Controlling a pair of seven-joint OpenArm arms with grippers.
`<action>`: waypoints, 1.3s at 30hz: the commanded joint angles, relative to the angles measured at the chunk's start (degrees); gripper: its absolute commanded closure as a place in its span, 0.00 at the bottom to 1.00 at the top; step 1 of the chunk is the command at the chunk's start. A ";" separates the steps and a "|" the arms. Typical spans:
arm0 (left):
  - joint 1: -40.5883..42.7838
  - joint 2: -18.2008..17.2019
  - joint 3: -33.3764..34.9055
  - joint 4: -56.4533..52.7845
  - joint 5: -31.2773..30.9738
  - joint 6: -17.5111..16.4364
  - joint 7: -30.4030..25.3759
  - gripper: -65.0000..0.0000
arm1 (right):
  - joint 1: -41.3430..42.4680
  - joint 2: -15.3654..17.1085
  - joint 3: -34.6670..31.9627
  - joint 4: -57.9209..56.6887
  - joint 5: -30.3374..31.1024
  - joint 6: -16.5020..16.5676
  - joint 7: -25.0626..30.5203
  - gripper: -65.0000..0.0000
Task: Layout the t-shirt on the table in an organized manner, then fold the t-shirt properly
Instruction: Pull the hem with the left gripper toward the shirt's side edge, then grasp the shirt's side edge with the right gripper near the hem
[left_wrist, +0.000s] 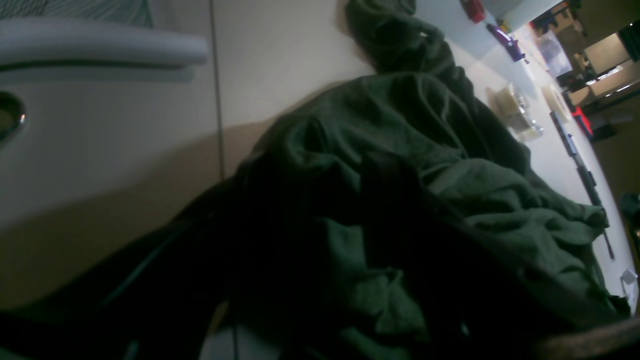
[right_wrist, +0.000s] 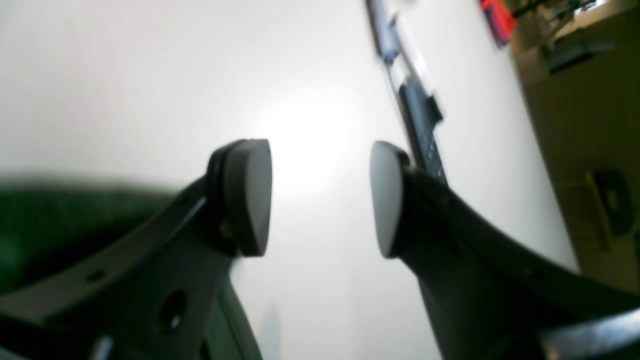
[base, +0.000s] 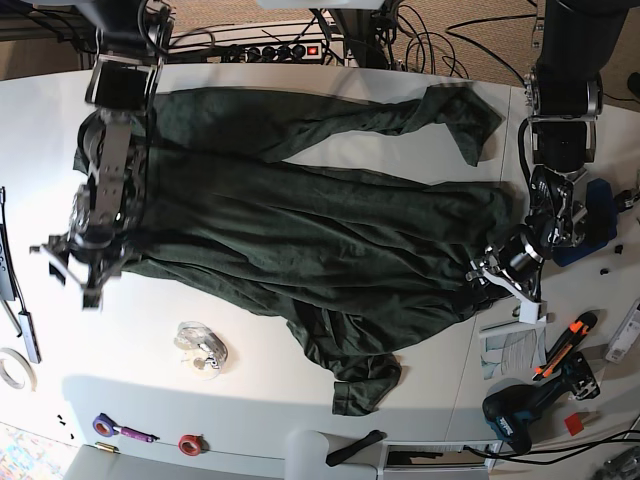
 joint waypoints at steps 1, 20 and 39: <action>-1.73 -0.66 -0.13 1.01 -0.85 -0.73 -1.07 0.55 | 2.64 0.79 0.11 1.03 2.14 2.01 1.46 0.52; -1.70 -0.39 -0.11 1.01 -0.63 -0.73 -1.03 0.55 | 9.73 -0.20 0.00 -20.41 31.47 33.92 -5.88 0.52; -1.49 -0.39 -0.13 1.01 -0.68 -0.73 -0.90 0.55 | 12.13 -0.17 0.00 -19.76 31.50 34.12 2.16 1.00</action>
